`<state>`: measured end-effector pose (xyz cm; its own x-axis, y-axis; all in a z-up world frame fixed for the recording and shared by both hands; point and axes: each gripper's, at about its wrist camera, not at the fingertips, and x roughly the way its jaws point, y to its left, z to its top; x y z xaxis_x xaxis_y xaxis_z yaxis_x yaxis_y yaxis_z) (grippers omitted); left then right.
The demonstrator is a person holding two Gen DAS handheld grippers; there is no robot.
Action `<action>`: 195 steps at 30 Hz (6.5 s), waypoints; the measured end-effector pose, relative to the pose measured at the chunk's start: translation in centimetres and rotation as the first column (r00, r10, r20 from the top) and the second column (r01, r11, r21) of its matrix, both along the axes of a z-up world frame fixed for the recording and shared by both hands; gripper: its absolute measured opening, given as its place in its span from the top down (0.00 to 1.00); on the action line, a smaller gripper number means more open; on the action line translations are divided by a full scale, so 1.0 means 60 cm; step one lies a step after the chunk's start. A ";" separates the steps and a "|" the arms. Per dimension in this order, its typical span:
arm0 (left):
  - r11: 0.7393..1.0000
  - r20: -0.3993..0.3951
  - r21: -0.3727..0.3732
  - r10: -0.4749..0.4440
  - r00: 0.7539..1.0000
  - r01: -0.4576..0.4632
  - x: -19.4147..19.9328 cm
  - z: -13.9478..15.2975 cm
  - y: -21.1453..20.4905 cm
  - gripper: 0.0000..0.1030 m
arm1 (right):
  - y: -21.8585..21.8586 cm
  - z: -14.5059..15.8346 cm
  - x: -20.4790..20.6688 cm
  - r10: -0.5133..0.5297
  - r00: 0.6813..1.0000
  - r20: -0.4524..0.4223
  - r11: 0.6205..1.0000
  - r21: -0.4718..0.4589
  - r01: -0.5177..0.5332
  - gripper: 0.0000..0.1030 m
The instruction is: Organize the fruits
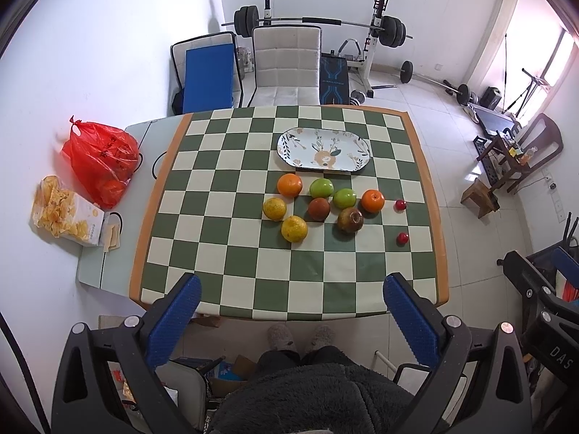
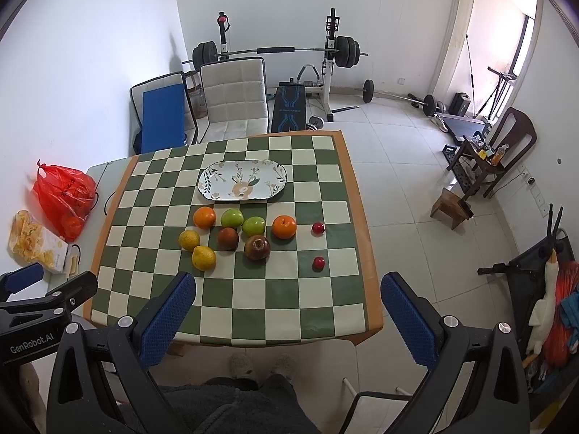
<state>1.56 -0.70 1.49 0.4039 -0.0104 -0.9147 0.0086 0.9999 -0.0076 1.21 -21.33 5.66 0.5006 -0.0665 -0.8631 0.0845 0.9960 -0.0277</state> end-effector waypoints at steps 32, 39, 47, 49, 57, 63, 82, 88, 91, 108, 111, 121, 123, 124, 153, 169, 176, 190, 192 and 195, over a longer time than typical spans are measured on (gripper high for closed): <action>1.000 0.022 -0.008 0.002 1.000 -0.001 0.005 0.031 -0.001 0.00 | -0.003 0.022 0.007 0.000 1.000 0.013 1.000 -0.007 0.000 0.00; 1.000 0.026 -0.012 0.003 1.000 -0.002 0.001 0.027 0.002 0.00 | -0.002 0.023 0.007 0.000 1.000 0.014 1.000 -0.008 0.001 0.00; 1.000 0.033 -0.014 0.006 0.999 -0.006 0.004 0.043 -0.004 0.00 | -0.003 0.042 0.017 0.004 1.000 0.018 1.000 -0.011 -0.004 0.00; 1.000 0.037 -0.013 0.009 0.999 -0.009 0.001 0.041 -0.004 0.00 | -0.002 0.042 0.018 0.004 1.000 0.019 1.000 -0.007 -0.004 0.00; 1.000 0.038 -0.015 0.010 0.999 -0.009 -0.004 0.035 -0.002 0.00 | 0.003 0.075 0.038 0.009 1.000 0.019 1.000 -0.003 -0.009 0.00; 0.999 0.050 -0.005 0.034 0.998 -0.034 0.008 0.017 0.000 0.00 | -0.004 0.083 0.063 0.005 1.000 0.023 1.000 0.014 -0.005 0.00; 0.962 -0.140 0.219 0.197 0.970 -0.164 0.281 -0.263 0.101 0.00 | 0.010 -0.363 0.304 0.065 0.968 -0.243 0.977 0.212 -0.013 0.00; 0.984 -0.341 0.134 0.160 0.927 -0.120 0.385 -0.408 0.128 0.02 | 0.033 -0.477 0.366 -0.012 0.945 -0.327 0.973 0.213 0.086 0.00; 0.990 -0.422 0.103 0.129 0.897 -0.094 0.417 -0.478 0.129 0.07 | 0.037 -0.522 0.394 -0.060 0.927 -0.370 0.971 0.192 0.140 0.00; 0.998 -0.542 -0.033 -0.058 0.839 0.048 0.447 -0.626 0.083 0.20 | 0.059 -0.667 0.473 -0.103 0.854 -0.511 0.958 0.181 0.223 0.04; 0.997 -0.563 -0.049 -0.075 0.823 0.057 0.446 -0.635 0.078 0.38 | 0.061 -0.683 0.481 -0.102 0.842 -0.530 0.954 0.187 0.233 0.06; 0.993 -0.543 -0.065 -0.115 0.832 0.095 0.450 -0.627 0.067 0.46 | 0.062 -0.731 0.504 -0.099 0.802 -0.590 0.940 0.209 0.270 0.32; 0.993 -0.538 -0.065 -0.121 0.834 0.102 0.463 -0.629 0.071 0.46 | 0.063 -0.737 0.505 -0.101 0.801 -0.590 0.937 0.213 0.275 0.33; 0.992 -0.536 -0.063 -0.125 0.835 0.109 0.464 -0.628 0.071 0.46 | 0.063 -0.737 0.505 -0.102 0.804 -0.585 0.938 0.212 0.273 0.33; 0.992 -0.255 -0.089 -0.106 0.961 0.086 0.643 -0.409 -0.033 0.46 | 0.070 -0.543 0.718 0.064 0.960 -0.273 0.964 0.265 0.011 0.34; 0.928 -0.554 -0.338 -0.063 0.830 -0.155 0.813 -0.588 -0.014 0.46 | 0.053 -0.690 0.895 0.126 0.924 -0.362 0.965 0.259 -0.030 0.34; 0.933 -0.577 -0.311 -0.035 0.816 -0.180 0.827 -0.610 -0.030 0.46 | 0.055 -0.708 0.911 0.186 0.902 -0.389 0.955 0.287 -0.073 0.33; 0.965 -0.548 -0.219 -0.003 0.836 -0.141 0.833 -0.592 -0.057 0.16 | 0.032 -0.709 0.906 0.209 0.883 -0.420 0.947 0.314 -0.075 0.17; 0.971 -0.527 -0.197 0.010 0.850 -0.134 0.829 -0.579 -0.056 0.16 | 0.028 -0.700 0.902 0.195 0.885 -0.423 0.951 0.302 -0.065 0.11; 0.984 -0.482 -0.143 0.027 0.876 -0.109 0.817 -0.553 -0.053 0.16 | 0.023 -0.683 0.891 0.162 0.890 -0.426 0.963 0.266 -0.048 0.10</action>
